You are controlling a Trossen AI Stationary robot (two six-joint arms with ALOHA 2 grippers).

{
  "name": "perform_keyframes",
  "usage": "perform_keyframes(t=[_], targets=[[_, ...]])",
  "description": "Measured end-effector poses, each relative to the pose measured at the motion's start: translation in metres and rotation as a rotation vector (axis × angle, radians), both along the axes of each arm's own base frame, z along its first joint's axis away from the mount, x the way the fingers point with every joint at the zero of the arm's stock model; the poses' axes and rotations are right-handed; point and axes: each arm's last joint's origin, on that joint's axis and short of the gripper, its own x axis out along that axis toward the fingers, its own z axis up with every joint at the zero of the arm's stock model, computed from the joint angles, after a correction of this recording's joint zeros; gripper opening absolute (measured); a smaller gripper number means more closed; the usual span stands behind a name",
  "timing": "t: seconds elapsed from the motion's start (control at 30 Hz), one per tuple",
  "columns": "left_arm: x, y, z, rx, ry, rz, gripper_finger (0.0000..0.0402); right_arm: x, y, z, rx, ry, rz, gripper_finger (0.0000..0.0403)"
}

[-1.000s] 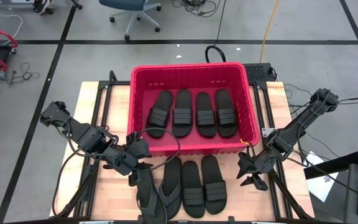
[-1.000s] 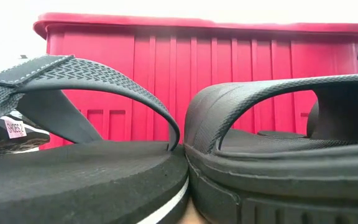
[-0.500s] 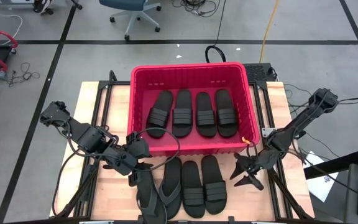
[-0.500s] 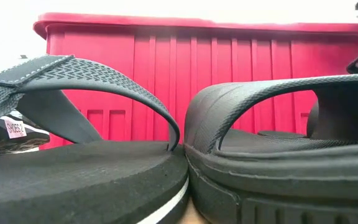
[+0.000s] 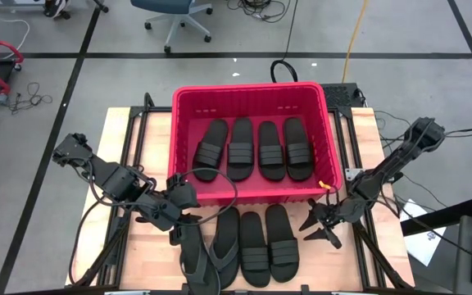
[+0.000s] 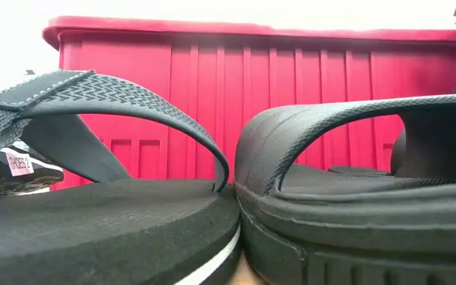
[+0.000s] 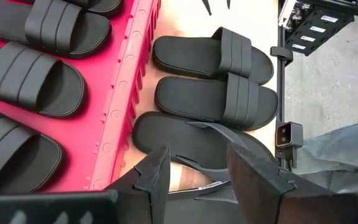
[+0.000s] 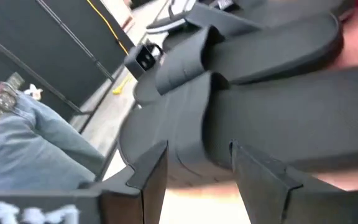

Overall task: Pick and place slides into bin
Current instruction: Put the black slide into the red bin

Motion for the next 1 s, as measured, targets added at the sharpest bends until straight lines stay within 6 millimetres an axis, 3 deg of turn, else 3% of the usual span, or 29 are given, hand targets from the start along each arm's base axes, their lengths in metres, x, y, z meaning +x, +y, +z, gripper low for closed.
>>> perform_keyframes(t=[0.63,1.0], targets=[[0.0,0.0,0.0,0.004,0.0,-0.004,0.0154,0.017,0.015,-0.028,-0.022,0.008,-0.049,0.0164],[0.0,0.0,0.0,0.003,0.0,-0.003,0.0154,0.041,0.043,-0.026,0.006,0.037,0.077,0.0164]])
